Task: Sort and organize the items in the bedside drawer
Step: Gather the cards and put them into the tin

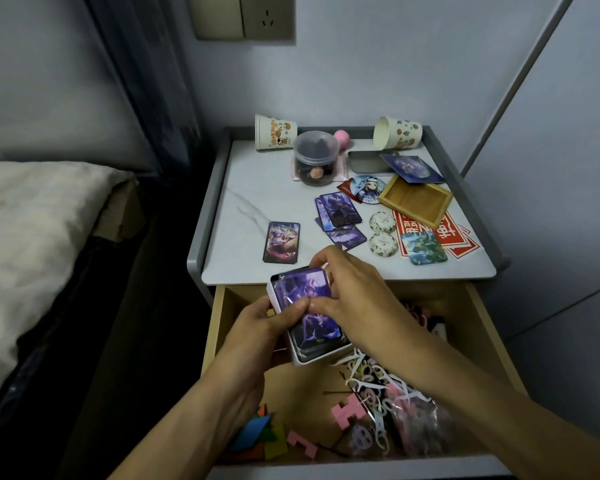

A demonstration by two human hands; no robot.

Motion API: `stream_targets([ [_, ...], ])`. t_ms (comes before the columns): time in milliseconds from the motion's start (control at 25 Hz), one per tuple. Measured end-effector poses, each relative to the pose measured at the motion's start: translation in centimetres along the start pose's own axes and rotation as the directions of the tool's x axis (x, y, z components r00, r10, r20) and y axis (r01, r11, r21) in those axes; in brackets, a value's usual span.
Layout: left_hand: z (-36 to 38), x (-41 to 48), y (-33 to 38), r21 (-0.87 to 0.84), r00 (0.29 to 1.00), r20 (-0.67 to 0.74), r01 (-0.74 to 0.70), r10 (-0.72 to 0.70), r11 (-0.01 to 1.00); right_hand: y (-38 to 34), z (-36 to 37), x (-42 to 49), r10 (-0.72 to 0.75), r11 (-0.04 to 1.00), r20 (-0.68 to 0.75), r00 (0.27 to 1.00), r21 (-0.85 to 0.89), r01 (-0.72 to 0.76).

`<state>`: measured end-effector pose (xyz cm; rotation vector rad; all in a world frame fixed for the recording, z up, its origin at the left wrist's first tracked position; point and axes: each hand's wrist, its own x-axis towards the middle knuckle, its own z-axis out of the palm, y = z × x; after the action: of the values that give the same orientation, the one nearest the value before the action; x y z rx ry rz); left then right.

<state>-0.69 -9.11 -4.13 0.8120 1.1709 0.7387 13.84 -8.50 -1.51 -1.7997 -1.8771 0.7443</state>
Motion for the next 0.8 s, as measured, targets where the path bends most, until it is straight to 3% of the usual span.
stream_targets([
  [200, -0.1, 0.1, 0.1, -0.083, 0.998, -0.063, 0.006, -0.011, 0.997, -0.2, 0.7, -0.2, -0.068, 0.997, 0.005, 0.998, 0.033, 0.068],
  [320, -0.6, 0.5, 0.5, -0.185, 0.985, -0.169, -0.015, -0.017, 0.983, 0.5, 0.7, 0.6, -0.141, 0.987, -0.103, 0.985, 0.062, 0.148],
  [400, -1.5, 0.7, 1.3, -0.275, 0.967, -0.255, -0.064, -0.009, 0.959, 2.4, 0.8, 2.2, -0.166, 0.981, -0.178, 0.97, -0.126, 0.145],
  [560, -2.8, 0.7, 2.6, -0.409, 0.94, -0.342, -0.145, -0.003, 0.901, 6.2, 3.3, 3.5, 0.035, 0.824, -0.004, 0.999, -0.566, -0.031],
  [680, -2.9, 0.6, 3.0, -0.402, 0.944, -0.329, -0.141, 0.001, 0.905, 6.7, 4.5, 1.9, -0.135, 0.732, -0.072, 0.988, -0.68, 0.05],
  [800, -2.6, 0.4, 3.0, -0.385, 0.948, -0.318, -0.136, 0.007, 0.913, 7.8, 3.7, 1.5, -0.252, 0.766, -0.148, 0.956, -0.635, 0.103],
])
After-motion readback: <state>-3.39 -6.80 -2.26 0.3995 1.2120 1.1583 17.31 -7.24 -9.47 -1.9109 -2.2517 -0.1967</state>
